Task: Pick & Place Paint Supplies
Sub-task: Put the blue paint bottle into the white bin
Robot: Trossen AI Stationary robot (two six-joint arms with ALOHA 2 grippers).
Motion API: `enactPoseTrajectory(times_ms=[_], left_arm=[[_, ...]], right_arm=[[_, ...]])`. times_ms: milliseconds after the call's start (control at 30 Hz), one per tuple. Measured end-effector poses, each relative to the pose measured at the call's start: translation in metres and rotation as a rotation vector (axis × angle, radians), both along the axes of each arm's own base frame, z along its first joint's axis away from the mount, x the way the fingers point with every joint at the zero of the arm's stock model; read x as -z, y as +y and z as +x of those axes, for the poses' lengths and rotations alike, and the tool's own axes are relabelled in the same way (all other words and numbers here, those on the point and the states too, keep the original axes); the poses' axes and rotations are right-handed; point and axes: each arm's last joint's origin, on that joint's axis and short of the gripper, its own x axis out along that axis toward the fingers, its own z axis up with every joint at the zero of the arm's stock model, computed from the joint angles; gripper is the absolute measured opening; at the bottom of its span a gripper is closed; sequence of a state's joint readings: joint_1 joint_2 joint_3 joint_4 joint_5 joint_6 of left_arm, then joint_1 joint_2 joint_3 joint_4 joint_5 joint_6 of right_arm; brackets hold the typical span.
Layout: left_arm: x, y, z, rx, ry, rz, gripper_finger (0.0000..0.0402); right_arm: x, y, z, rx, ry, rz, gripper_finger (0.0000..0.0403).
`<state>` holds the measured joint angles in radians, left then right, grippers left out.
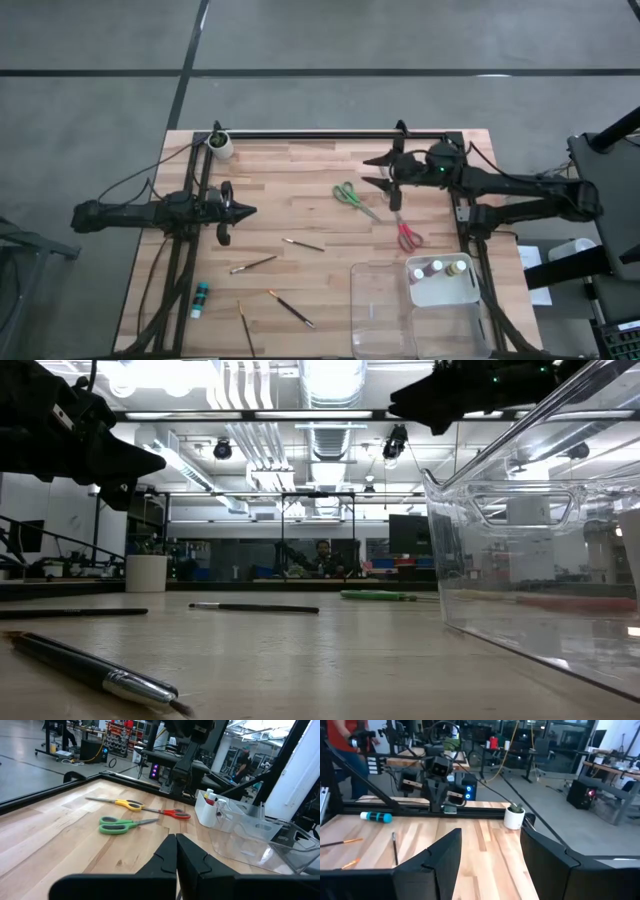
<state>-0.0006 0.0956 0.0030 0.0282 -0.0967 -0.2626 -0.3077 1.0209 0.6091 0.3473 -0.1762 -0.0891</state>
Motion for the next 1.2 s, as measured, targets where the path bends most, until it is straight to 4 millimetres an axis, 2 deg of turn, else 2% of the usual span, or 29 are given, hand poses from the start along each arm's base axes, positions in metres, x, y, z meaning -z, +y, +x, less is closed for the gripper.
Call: enactPoseTrajectory(times_ms=[367, 833, 1200], left_arm=[[0.0, 0.0, 0.0, 0.0, -0.001, 0.0, 0.0], [0.0, 0.0, 0.0, 0.0, 0.0, 0.0, 0.0], [0.0, 0.0, 0.0, 0.0, 0.0, 0.0, 0.0]], right_arm=[[0.01, 0.003, -0.01, 0.002, 0.011, 0.008, 0.0201], [0.024, 0.0, 0.0, -0.005, 0.073, 0.04, 0.0201], [0.026, 0.0, 0.002, -0.009, 0.077, 0.045, 0.0201]])
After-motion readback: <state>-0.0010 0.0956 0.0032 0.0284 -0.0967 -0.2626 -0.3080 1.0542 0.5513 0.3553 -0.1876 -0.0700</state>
